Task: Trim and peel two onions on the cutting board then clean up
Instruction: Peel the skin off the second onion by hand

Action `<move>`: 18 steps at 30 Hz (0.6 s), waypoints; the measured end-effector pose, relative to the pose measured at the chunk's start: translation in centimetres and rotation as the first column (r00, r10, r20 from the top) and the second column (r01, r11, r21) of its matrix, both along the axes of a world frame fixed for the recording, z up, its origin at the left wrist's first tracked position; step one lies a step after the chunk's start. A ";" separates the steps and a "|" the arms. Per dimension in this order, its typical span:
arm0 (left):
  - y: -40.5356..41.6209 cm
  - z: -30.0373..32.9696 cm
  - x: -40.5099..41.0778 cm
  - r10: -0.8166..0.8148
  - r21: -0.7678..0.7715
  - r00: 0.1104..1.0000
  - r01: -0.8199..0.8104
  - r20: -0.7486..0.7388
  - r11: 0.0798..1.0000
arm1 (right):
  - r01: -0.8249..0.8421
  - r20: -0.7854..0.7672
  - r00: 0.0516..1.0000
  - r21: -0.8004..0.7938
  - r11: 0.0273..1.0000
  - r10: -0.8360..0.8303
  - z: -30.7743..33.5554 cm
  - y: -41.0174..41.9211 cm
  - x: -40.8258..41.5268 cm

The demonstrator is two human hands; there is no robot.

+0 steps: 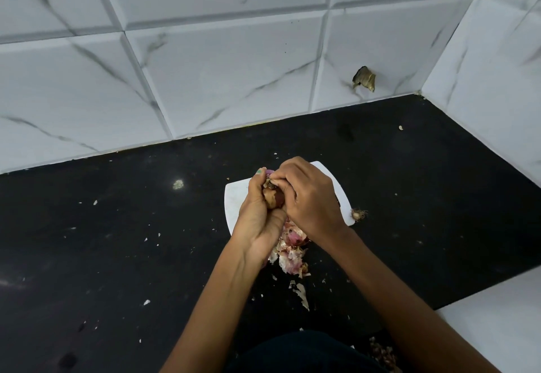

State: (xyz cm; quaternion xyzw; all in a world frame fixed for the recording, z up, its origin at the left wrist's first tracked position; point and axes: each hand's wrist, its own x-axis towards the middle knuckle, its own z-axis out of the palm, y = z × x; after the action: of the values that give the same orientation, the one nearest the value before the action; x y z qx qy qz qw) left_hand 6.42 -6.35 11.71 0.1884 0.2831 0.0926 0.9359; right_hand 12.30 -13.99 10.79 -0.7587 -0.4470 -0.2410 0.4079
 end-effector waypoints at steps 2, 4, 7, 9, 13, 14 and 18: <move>-0.1 0.2 0.0 0.005 -0.047 1.000 -0.005 0.007 0.999 | 0.003 0.026 1.000 -0.015 1.000 -0.002 0.1 0.1 -0.1; -0.2 0.3 -0.2 0.010 -0.056 1.000 -0.010 0.004 0.998 | 0.008 0.052 0.999 -0.046 0.999 -0.005 0.2 0.3 -0.2; -0.3 0.6 -0.2 -0.002 -0.026 1.000 0.002 -0.019 1.000 | 0.016 0.073 0.997 -0.068 0.998 -0.011 0.3 0.6 -0.1; -0.3 0.6 -0.2 -0.013 -0.012 0.999 0.012 -0.034 1.000 | 0.023 0.077 0.997 -0.070 0.997 -0.017 0.2 0.8 -0.1; -0.2 0.7 -0.2 -0.040 -0.056 0.998 0.037 -0.054 0.998 | -0.010 0.047 0.999 -0.048 0.999 0.012 0.3 0.8 -0.1; -0.2 0.8 -0.2 -0.044 -0.074 0.998 0.040 -0.055 0.997 | -0.030 0.018 0.999 -0.040 0.999 0.031 0.4 0.7 -0.2; -0.2 1.2 -0.4 -0.060 -0.059 0.994 0.054 -0.095 0.997 | -0.064 -0.045 0.997 -0.039 0.997 0.062 0.4 0.5 -0.1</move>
State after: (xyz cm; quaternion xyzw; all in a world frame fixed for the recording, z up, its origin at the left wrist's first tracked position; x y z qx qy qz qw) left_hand 6.03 -6.51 12.95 0.1740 0.3248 0.0485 0.9284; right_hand 12.16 -13.48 11.18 -0.7575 -0.4664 -0.2021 0.4097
